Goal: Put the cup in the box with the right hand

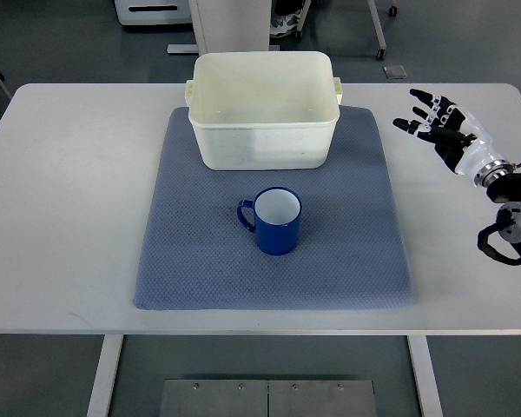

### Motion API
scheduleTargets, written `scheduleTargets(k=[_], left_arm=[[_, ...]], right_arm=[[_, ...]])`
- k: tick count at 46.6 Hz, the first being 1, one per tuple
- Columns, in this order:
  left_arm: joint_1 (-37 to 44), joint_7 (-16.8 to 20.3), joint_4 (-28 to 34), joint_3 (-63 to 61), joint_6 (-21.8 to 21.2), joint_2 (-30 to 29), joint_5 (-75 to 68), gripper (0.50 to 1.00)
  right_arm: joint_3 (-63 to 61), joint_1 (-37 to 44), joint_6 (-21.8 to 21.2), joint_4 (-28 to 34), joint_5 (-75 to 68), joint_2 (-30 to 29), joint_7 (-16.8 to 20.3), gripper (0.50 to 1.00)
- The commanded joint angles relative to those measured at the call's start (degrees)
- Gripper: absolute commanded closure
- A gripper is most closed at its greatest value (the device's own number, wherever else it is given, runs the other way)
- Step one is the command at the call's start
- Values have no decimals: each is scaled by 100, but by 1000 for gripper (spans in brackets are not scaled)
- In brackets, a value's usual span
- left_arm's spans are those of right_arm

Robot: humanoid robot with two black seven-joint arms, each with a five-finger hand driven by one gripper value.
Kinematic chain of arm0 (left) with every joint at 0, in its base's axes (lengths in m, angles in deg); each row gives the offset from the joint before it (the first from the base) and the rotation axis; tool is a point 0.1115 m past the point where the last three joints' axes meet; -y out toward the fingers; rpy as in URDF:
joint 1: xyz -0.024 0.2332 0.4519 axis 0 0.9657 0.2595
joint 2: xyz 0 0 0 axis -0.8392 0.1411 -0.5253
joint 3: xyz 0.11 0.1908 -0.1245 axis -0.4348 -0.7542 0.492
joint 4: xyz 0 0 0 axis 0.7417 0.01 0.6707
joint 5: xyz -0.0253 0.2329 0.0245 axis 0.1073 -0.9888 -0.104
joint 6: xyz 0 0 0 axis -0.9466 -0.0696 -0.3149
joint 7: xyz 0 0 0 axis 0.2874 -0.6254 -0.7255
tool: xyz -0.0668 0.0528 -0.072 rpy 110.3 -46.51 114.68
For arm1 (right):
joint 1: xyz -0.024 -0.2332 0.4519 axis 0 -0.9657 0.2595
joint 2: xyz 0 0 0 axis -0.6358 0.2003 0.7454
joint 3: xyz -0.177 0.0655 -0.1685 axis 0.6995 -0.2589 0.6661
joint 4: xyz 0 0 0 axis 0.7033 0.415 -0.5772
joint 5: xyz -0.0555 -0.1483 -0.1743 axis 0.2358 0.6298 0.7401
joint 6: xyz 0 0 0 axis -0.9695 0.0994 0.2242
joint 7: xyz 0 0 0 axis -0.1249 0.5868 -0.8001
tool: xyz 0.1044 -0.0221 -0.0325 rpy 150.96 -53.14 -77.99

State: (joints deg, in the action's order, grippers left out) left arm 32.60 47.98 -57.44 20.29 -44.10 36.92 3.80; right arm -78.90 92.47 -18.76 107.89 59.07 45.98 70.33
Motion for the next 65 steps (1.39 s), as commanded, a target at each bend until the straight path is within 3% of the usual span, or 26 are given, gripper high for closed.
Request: scheduleTargets(k=[1,65], left_arm=[[0,-1,0,0,4,0,-6,500],[0,-1,0,0,4,0,2,500]], right_arm=[[0,7,3,0,0,-4,1,500],[9,323,-14,-17,0,-39,-43,500]])
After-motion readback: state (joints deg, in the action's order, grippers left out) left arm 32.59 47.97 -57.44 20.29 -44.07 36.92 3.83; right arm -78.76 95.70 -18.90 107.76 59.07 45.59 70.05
